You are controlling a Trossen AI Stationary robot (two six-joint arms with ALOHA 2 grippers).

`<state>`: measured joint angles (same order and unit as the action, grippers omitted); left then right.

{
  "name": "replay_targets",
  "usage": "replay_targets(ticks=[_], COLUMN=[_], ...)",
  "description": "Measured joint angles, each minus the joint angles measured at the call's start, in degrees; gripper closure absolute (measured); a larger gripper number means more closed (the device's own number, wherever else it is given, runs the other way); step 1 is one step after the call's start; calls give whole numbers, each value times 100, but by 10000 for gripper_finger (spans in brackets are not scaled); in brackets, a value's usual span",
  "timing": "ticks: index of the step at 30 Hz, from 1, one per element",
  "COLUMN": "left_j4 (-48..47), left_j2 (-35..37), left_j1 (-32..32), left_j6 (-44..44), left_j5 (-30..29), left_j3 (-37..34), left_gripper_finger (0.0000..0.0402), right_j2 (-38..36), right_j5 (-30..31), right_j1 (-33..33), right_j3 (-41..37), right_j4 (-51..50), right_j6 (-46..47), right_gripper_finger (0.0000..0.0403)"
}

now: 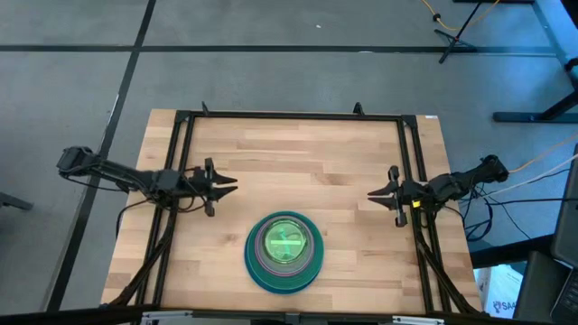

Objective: Stack plastic plates
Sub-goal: Return to Home Position

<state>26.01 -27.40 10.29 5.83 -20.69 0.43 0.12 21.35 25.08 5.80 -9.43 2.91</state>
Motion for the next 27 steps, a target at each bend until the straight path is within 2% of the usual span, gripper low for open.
replay_targets(ticks=[4,11,17,24,27], left_j4=[-372,-767,-1227,-1960,-2303], left_j2=[425,1131,1743,2488,2736], left_j1=[-163,-630,-945,-942,-943], left_j6=[-1,-177,-8,-38,-38], left_j5=[19,545,754,671,649], left_j3=[0,0,0,0,0], left_gripper_finger=[304,304,304,304,304], right_j2=[7,1,4,2,2], right_j5=[-56,-204,-300,-265,-246], right_j1=[0,0,2,2,2], right_j3=[4,-126,-131,-131,-133], right_j4=[-250,-96,-70,-69,-67], right_j6=[37,130,119,117,121], right_gripper_finger=[352,352,353,395,397])
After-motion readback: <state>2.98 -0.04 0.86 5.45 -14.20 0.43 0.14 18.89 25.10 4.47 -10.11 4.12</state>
